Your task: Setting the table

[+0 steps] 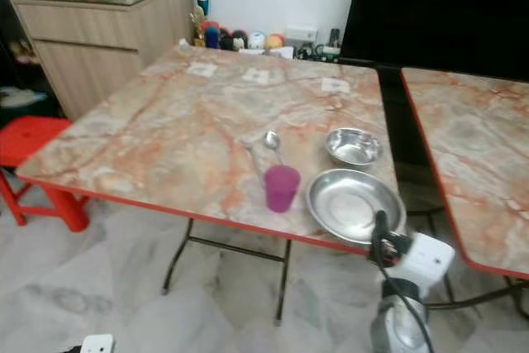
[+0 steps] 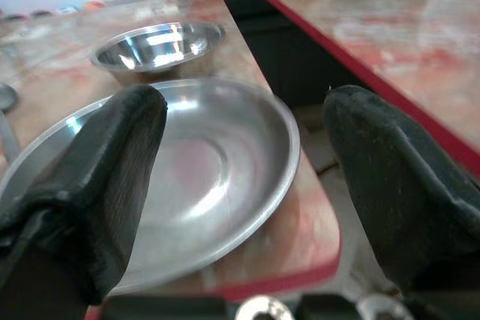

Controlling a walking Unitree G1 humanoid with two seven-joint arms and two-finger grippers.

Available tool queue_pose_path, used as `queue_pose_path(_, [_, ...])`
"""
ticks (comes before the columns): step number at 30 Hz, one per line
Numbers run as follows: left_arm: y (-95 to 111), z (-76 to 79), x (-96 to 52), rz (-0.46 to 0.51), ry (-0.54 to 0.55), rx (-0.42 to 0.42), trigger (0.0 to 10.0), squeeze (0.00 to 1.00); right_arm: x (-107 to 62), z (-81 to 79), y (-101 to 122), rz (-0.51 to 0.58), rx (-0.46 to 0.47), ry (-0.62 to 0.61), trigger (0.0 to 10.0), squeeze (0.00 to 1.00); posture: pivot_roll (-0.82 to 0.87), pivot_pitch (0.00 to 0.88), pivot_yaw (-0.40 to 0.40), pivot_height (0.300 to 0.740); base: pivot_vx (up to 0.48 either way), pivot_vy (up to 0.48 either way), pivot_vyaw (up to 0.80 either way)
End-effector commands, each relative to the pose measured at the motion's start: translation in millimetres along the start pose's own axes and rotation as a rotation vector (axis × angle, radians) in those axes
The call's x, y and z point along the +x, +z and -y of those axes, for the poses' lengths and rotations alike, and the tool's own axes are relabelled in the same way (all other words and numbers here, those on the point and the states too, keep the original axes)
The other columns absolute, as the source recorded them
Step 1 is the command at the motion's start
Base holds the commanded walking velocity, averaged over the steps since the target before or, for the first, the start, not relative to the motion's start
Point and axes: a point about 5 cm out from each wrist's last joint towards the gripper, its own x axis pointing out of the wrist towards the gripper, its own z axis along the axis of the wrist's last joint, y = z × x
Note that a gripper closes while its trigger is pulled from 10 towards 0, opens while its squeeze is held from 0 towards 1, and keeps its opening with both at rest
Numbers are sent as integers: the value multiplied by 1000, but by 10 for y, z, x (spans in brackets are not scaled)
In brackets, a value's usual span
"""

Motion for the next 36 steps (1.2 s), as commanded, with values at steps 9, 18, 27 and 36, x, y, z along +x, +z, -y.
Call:
queue_pose_path(9, [-84, 40, -19, -25, -4, -22, 10000, 0, 33, -17, 3, -15, -2, 17, 10000, 0, 26, 0, -30, 740, 0, 0, 0])
queue_pose_path(18, [-92, 39, -19, -32, 0, -34, 10000, 0, 29, -200, -22, -36, 7, 148, 10000, 0, 30, 0, -36, 740, 0, 0, 0])
queue_pose_path(27, [-102, 49, -21, -38, -11, -24, 10000, 0, 39, -192, 4, -36, -80, 212, 10000, 0, 20, 7, -33, 740, 0, 0, 0])
queue_pose_path(36, [-127, 32, -32, -43, -10, -16, 10000, 0, 128, -86, 113, 4, -98, 172, 10000, 0, 9, 32, -35, 740, 0, 0, 0])
